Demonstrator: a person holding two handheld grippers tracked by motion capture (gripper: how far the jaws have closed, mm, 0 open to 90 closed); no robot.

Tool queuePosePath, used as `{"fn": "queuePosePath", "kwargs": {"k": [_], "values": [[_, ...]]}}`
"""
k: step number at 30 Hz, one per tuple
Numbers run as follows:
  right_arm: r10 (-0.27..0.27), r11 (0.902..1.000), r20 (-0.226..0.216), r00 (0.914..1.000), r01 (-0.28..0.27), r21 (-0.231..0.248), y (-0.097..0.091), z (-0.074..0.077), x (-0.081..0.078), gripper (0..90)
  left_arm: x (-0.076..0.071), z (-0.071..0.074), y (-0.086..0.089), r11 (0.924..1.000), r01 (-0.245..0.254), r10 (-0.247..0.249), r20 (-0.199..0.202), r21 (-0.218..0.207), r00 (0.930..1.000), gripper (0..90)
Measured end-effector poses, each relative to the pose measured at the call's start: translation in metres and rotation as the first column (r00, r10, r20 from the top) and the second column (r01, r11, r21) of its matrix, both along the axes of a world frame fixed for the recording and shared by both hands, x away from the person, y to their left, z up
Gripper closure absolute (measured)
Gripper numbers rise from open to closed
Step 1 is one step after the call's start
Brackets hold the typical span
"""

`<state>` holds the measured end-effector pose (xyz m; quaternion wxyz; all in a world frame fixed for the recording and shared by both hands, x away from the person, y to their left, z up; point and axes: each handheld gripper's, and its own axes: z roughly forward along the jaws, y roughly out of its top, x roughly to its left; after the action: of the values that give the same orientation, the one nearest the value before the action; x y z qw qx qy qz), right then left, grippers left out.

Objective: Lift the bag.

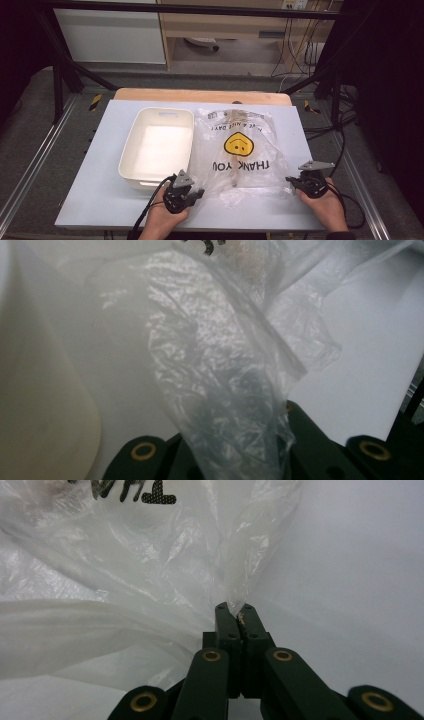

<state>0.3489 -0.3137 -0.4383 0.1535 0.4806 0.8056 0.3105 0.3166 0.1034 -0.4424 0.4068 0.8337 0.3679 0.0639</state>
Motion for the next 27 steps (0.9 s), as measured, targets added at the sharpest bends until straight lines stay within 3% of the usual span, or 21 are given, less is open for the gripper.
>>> {"fn": "queuePosePath", "kwargs": {"k": [3, 5, 8, 13, 19, 24, 27], "values": [[-0.003, 1.0000, -0.007, 1.0000, 0.003, -0.009, 0.000, -0.001, 0.000, 90.0, -0.002, -0.005, 0.003, 1.0000, 0.001, -0.001, -0.014, 0.006, 0.9999, 90.0], [-0.004, 0.9997, -0.005, 1.0000, 0.004, -0.022, 0.001, -0.002, 0.000, 90.0, -0.004, -0.006, 0.003, 0.9996, -0.001, 0.001, -0.003, 0.028, 1.0000, 90.0], [-0.003, 0.9997, -0.008, 1.0000, 0.003, -0.023, 0.001, -0.003, -0.001, 90.0, -0.005, -0.008, 0.005, 0.9998, -0.009, 0.008, 0.007, 0.020, 0.9999, 89.3], [-0.010, 0.9998, 0.003, 0.9999, 0.010, 0.017, 0.000, -0.002, -0.002, 90.0, -0.008, -0.006, 0.006, 0.9992, -0.034, 0.033, 0.047, 0.020, 0.9984, 76.0], [0.001, 0.9988, 0.054, 0.9986, -0.004, 0.049, 0.006, 0.000, -0.002, 73.0, -0.011, 0.002, 0.008, 0.9975, -0.054, 0.057, 0.076, -0.046, 0.9955, 57.6], [-0.001, 0.9984, 0.063, 0.9980, -0.002, 0.056, 0.008, 0.001, -0.001, 63.9, -0.016, 0.012, 0.009, 0.9945, -0.070, 0.079, 0.113, -0.078, 0.9905, 44.2], [-0.009, 0.9983, 0.065, 0.9978, 0.005, 0.059, 0.008, 0.001, -0.001, 57.5, -0.020, 0.019, 0.009, 0.9928, -0.067, 0.080, 0.128, -0.099, 0.9885, 40.9]]}}
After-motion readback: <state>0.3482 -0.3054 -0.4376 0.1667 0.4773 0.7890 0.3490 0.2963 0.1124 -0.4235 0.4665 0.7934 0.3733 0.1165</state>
